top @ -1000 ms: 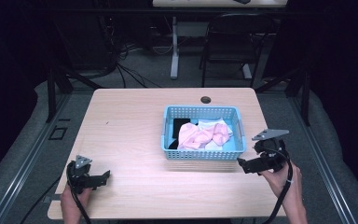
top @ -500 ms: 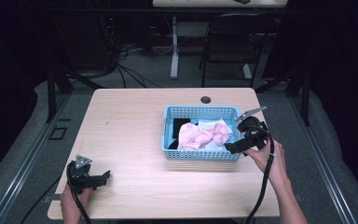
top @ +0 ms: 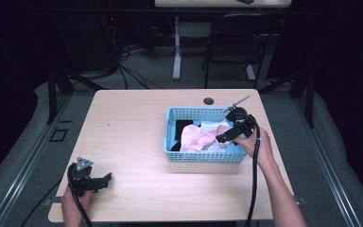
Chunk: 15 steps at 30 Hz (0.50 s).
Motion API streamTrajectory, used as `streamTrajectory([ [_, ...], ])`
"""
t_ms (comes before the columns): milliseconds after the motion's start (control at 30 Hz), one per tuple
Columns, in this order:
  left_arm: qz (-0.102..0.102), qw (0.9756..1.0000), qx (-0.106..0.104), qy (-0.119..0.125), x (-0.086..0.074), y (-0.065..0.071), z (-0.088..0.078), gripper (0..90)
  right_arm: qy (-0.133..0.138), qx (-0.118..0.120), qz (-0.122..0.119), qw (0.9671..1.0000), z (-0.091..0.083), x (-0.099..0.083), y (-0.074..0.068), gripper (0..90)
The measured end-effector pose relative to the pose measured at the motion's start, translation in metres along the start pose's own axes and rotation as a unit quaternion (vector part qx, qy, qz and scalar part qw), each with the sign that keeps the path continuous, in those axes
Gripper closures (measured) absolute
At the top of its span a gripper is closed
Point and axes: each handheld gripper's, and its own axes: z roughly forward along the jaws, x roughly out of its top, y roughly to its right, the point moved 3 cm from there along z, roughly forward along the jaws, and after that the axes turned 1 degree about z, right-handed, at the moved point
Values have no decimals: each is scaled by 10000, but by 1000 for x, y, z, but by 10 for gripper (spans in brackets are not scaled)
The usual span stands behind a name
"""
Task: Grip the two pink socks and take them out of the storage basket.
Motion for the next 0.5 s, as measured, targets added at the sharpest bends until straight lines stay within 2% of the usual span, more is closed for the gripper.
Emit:
streamTrajectory([
  [267,1,10000,-1,-1,0,0,0,6,-232,77,66,9997,24,14,4,0],
  [367,1,10000,0,0,0,0,0,6,-344,21,45,9994,32,19,7,0],
  [400,-1,10000,0,0,0,0,0,6,-310,85,148,9994,36,20,6,0],
  [433,2,10000,0,-1,0,0,0,6,-450,70,99,9989,38,21,7,0],
  [500,3,10000,0,-2,0,0,0,6,-504,88,141,9986,43,24,9,2],
])
